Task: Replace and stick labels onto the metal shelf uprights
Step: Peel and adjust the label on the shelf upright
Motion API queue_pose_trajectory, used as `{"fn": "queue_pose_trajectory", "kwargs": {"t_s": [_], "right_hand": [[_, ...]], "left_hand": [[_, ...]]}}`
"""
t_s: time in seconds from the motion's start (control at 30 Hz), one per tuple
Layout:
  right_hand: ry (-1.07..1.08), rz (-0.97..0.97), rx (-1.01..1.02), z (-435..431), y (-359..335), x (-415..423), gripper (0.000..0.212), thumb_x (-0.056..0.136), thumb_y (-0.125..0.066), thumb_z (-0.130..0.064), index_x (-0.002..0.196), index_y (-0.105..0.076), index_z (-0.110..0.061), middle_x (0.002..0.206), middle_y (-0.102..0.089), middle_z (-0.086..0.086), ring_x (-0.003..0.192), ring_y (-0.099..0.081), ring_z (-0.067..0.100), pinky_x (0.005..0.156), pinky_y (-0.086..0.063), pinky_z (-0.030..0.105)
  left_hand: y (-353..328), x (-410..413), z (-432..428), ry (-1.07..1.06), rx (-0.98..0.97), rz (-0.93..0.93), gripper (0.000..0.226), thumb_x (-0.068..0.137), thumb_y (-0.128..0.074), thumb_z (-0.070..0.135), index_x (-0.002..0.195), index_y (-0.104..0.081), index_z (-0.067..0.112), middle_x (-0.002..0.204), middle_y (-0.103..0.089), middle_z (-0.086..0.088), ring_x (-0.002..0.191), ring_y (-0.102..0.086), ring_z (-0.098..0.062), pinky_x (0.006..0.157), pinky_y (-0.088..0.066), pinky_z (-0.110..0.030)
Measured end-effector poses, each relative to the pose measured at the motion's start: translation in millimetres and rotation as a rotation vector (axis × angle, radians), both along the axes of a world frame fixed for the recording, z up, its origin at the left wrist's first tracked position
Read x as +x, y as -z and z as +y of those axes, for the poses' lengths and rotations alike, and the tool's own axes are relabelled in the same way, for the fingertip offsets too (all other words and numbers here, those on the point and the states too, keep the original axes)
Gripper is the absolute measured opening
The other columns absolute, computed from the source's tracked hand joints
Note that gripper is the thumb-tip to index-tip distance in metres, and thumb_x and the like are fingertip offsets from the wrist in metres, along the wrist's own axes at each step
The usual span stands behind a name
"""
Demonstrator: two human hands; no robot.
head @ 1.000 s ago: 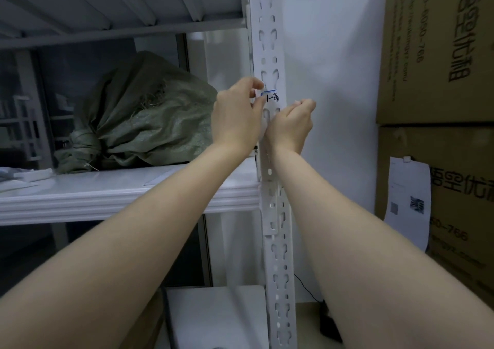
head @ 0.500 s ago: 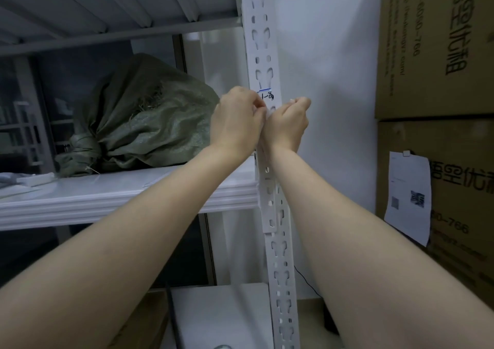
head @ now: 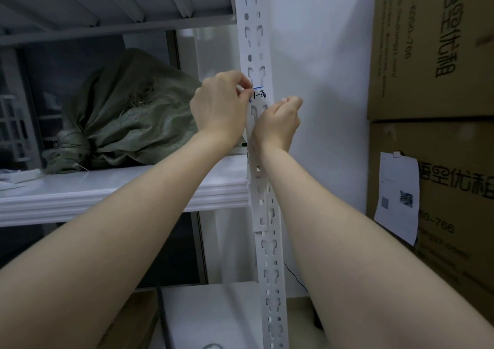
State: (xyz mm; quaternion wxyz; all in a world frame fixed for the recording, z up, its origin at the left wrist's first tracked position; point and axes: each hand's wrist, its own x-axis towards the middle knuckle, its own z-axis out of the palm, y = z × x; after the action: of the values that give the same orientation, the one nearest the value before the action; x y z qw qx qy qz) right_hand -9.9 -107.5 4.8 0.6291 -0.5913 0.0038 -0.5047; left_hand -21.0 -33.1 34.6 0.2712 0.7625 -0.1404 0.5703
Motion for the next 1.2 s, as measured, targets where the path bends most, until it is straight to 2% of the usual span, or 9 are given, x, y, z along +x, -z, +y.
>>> {"fn": "queue_pose_trajectory", "kwargs": {"t_s": [0.17,0.5,0.6,0.7,0.83,0.93,1.03,1.2], "right_hand": [[-0.011,0.000,0.011,0,0,0,0.013,0.101,-0.022,-0.015,0.094,-0.032,-0.009,0.069,-0.038,-0.006,0.057,-0.037,0.006,0.047,-0.026,0.027],[-0.029,0.012,0.008,0,0,-3,0.014,0.100,-0.022,-0.013,0.093,-0.033,-0.007,0.068,-0.038,-0.005,0.056,-0.036,0.006,0.046,-0.026,0.024],[-0.028,0.016,0.010,-1,0,-1,0.014,0.100,-0.022,-0.014,0.094,-0.033,-0.008,0.070,-0.038,-0.005,0.058,-0.036,0.007,0.047,-0.025,0.024],[-0.026,0.011,0.014,-1,0,0,0.017,0.100,-0.021,-0.015,0.097,-0.036,-0.007,0.072,-0.039,-0.004,0.060,-0.037,0.011,0.049,-0.025,0.030],[-0.013,0.013,0.010,0,1,1,0.016,0.100,-0.021,-0.015,0.095,-0.034,-0.008,0.070,-0.039,-0.004,0.058,-0.037,0.009,0.047,-0.024,0.026],[-0.012,0.009,0.009,-1,0,0,0.019,0.100,-0.022,-0.015,0.099,-0.038,-0.006,0.078,-0.045,0.002,0.066,-0.042,0.021,0.054,-0.027,0.031],[-0.024,0.010,0.006,-2,0,-1,0.024,0.100,-0.024,-0.015,0.108,-0.041,0.000,0.086,-0.046,0.005,0.075,-0.043,0.025,0.064,-0.030,0.029],[0.004,0.012,-0.002,-1,1,2,0.014,0.101,-0.023,-0.015,0.095,-0.034,-0.008,0.069,-0.039,-0.004,0.067,-0.042,0.023,0.060,-0.027,0.028]], "left_hand": [[2,7,0,-0.052,0.068,-0.093,0.011,0.092,-0.062,0.031,0.094,-0.071,0.025,0.109,-0.061,0.003,0.099,-0.055,-0.019,0.069,-0.037,-0.030],[4,16,-2,-0.109,0.207,-0.265,0.014,0.091,-0.062,0.022,0.090,-0.066,0.008,0.103,-0.058,-0.008,0.100,-0.051,-0.025,0.056,-0.040,-0.033],[4,18,-3,-0.116,0.227,-0.303,0.013,0.090,-0.062,0.017,0.088,-0.064,0.005,0.100,-0.059,-0.010,0.097,-0.053,-0.027,0.055,-0.036,-0.031],[4,21,-4,-0.129,0.227,-0.324,0.013,0.091,-0.061,0.016,0.088,-0.064,0.003,0.099,-0.060,-0.011,0.096,-0.053,-0.028,0.056,-0.034,-0.029],[5,24,-4,-0.150,0.231,-0.352,0.011,0.090,-0.062,0.012,0.085,-0.063,0.002,0.095,-0.060,-0.013,0.091,-0.055,-0.029,0.054,-0.031,-0.028],[9,24,-4,-0.127,0.260,-0.357,0.009,0.089,-0.062,0.010,0.085,-0.062,0.001,0.094,-0.060,-0.014,0.089,-0.056,-0.030,0.049,-0.039,-0.033],[22,25,-3,-0.068,0.338,-0.354,0.015,0.090,-0.056,0.016,0.087,-0.060,0.001,0.096,-0.058,-0.014,0.088,-0.056,-0.028,0.048,-0.047,-0.037],[29,30,9,0.069,0.139,-0.289,0.020,0.093,-0.059,0.019,0.105,-0.056,0.004,0.109,-0.055,-0.012,0.091,-0.057,-0.027,0.063,-0.049,-0.036]]}}
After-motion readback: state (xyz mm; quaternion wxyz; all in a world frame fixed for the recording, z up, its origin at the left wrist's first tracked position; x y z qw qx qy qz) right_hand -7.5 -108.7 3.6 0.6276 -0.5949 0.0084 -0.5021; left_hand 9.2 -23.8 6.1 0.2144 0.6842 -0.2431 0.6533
